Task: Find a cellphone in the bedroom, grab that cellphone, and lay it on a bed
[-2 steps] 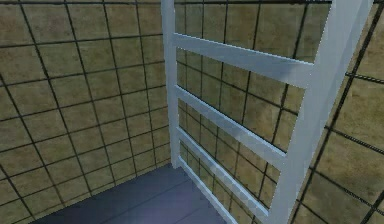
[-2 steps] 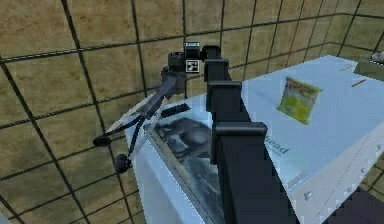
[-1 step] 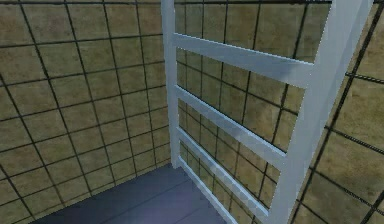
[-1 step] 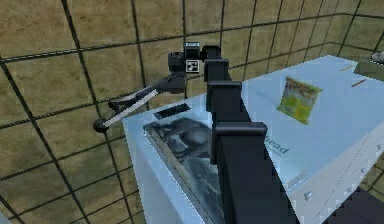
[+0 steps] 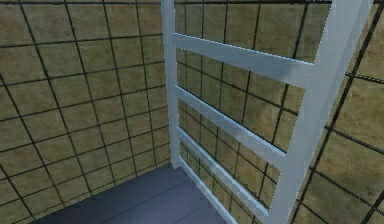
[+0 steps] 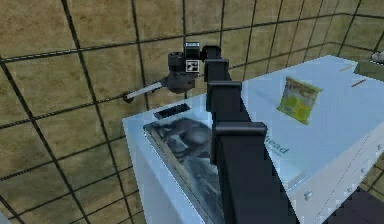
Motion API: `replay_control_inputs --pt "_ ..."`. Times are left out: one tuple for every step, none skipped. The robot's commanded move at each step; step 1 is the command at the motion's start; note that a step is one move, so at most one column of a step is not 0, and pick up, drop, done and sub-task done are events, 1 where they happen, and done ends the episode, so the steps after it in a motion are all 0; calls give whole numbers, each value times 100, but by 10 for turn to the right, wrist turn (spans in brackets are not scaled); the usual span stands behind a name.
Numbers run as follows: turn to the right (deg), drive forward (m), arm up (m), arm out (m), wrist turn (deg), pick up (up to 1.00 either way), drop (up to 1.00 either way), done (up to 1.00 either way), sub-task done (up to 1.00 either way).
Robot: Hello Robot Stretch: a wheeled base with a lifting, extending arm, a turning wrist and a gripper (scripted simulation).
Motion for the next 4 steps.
replay_control_inputs --pt "0 0 0 0 180 0 0 0 0" --pt "0 0 -12 0 0 0 0 0 0" --pt "0 0 0 0 0 100 0 0 0" --pt "0 0 10 0 0 0 0 0 0"
